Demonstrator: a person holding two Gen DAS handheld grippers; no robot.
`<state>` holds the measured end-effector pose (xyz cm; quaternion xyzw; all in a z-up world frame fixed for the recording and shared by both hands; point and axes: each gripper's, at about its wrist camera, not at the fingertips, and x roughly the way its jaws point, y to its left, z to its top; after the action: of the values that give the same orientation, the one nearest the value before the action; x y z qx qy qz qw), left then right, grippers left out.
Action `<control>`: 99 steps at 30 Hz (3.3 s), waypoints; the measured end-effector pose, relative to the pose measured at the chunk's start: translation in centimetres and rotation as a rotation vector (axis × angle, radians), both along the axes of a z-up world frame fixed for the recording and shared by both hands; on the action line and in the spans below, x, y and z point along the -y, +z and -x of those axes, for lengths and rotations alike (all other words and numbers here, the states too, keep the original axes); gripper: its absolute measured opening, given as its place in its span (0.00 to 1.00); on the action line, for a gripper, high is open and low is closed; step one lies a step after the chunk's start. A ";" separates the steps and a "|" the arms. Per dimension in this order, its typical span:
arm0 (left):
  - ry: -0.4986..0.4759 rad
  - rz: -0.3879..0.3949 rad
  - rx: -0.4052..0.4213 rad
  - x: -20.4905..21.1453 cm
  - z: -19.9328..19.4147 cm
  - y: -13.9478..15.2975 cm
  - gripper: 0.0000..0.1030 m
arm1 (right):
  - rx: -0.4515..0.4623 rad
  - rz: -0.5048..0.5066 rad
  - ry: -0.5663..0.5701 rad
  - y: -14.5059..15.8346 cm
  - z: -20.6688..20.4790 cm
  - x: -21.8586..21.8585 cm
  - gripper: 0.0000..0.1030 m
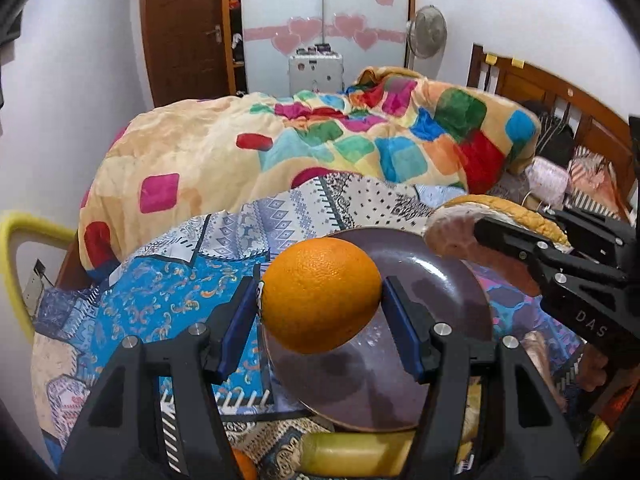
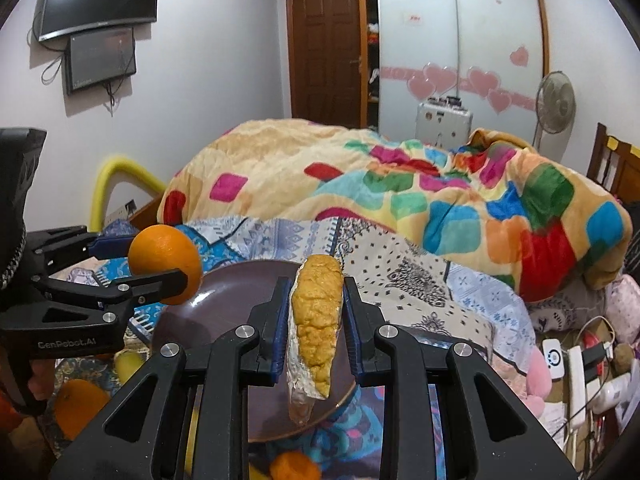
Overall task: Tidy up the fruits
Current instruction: 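Carry both fruits over the purple plate and open both grippers to release them, then grasp a second pomelo segment with the right gripper while the left gripper grasps another large orange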
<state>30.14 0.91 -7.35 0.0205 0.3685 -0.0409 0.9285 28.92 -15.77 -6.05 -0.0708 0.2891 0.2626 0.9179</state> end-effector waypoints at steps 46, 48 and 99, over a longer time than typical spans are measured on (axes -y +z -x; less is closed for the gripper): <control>-0.003 0.049 -0.079 -1.7 1.5 0.2 0.70 | -0.105 0.074 0.032 0.6 0.3 0.6 0.45; 0.015 0.055 -0.064 -2.0 2.8 1.0 0.72 | -0.091 0.067 0.036 1.5 1.5 1.0 0.45; 0.093 0.071 -0.152 -0.1 14.6 -5.1 0.85 | -0.256 0.037 -0.062 -6.8 10.7 8.6 0.36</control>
<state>15.50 1.01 -12.46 -0.0329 0.4368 -0.0121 0.8989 18.23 -24.38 -12.83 -0.0447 0.4106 0.2356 0.8797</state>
